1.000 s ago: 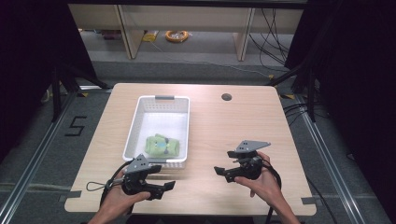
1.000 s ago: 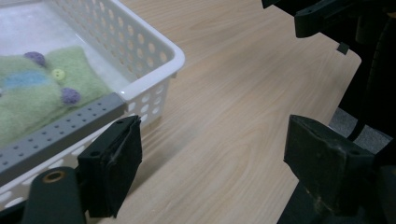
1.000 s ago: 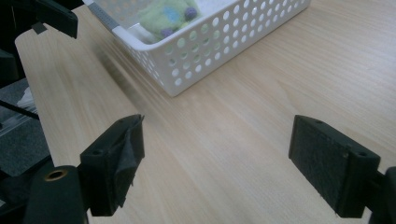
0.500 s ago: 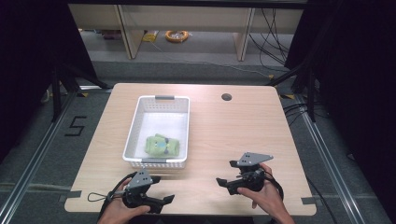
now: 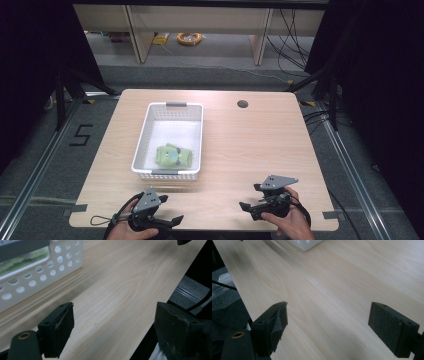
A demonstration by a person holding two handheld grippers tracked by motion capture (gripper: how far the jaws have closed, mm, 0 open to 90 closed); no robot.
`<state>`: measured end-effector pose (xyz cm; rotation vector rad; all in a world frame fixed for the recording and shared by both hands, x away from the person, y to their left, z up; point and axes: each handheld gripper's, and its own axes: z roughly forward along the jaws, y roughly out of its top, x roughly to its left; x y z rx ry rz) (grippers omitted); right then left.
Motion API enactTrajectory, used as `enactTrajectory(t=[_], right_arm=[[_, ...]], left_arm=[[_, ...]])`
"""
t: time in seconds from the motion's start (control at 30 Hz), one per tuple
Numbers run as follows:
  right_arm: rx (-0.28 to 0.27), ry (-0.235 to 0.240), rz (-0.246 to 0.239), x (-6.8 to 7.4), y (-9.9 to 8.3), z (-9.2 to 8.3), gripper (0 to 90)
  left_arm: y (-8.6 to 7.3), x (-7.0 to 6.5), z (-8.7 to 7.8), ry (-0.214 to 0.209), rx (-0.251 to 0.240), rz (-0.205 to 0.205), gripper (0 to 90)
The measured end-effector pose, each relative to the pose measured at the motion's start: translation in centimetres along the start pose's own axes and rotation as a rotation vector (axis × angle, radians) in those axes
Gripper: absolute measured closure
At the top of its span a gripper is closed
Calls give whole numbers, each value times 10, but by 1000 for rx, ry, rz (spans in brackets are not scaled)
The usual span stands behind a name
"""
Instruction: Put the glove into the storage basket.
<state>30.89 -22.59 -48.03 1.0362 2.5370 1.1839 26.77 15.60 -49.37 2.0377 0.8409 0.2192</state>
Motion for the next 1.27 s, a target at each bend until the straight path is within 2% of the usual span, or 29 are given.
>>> enactTrajectory(t=[0.1,0.13,0.17,0.2,0.23,0.3,0.4,0.47,0.5,0.53,0.57,0.6,0.63,0.67,0.7,0.77,0.83,0.87,0.9,0.97,1.03,1.07,1.1,1.13,1.2,1.23,1.27], right_arm=[[14,-16,10,0,-7,-1,171],[29,-15,14,-1,-8,-2,171],[20,-16,9,-1,-10,-2,171],[24,-26,8,-1,-12,-3,171],[33,-17,17,0,-13,-3,171],[43,-20,14,0,-17,-4,172],[59,-38,11,3,-22,-4,171],[64,-32,12,4,-25,-4,171],[72,-32,8,5,-27,-4,171],[45,-32,17,6,-28,-2,171],[78,-29,4,6,-28,-4,171],[60,-31,10,7,-29,-2,171],[59,-30,15,8,-30,-2,171],[84,-32,17,9,-29,-4,171],[88,-33,10,8,-29,-4,171],[87,-37,4,8,-29,-4,171],[87,-19,-5,7,-29,-2,171],[86,-20,-4,7,-29,-2,171],[85,-27,-1,7,-29,-2,171],[67,-35,4,7,-30,-1,171],[64,-39,11,7,-30,-1,171],[73,-44,29,7,-30,-1,171],[85,-41,13,6,-30,-2,171],[58,-50,18,6,-30,0,170],[73,-46,16,5,-30,-2,171],[58,-43,14,5,-30,-1,171],[77,-41,8,3,-30,-2,170]], left_arm=[[-3,-1,1,6,0,-8,162],[-3,0,1,20,13,8,162],[-4,-2,2,13,8,-28,162],[-5,-3,2,12,10,-32,162],[-5,-3,2,23,16,-24,162],[-5,-1,1,14,35,9,161],[-6,-2,1,25,29,10,162],[-7,-4,2,17,12,-14,162],[-8,-3,3,23,20,-12,162],[-8,-3,3,26,21,-11,162],[-8,-3,3,23,19,-14,162],[-8,-2,3,19,22,-18,162],[-8,-3,3,20,22,-45,162],[-8,-1,3,29,26,-13,162],[-8,-2,3,25,15,-26,162],[-8,-2,3,28,11,-29,162],[-8,-1,4,31,0,-29,162],[-8,0,3,30,14,-19,162],[-8,-1,2,31,20,-42,162],[-8,0,2,32,16,-28,162],[-8,1,3,29,11,-35,162],[-8,2,2,30,30,-17,162],[-8,1,3,28,18,-60,162],[-8,2,2,34,24,-37,162],[-8,3,2,36,14,-40,162],[-8,5,1,41,37,-21,162],[-8,3,2,30,28,-61,162]])
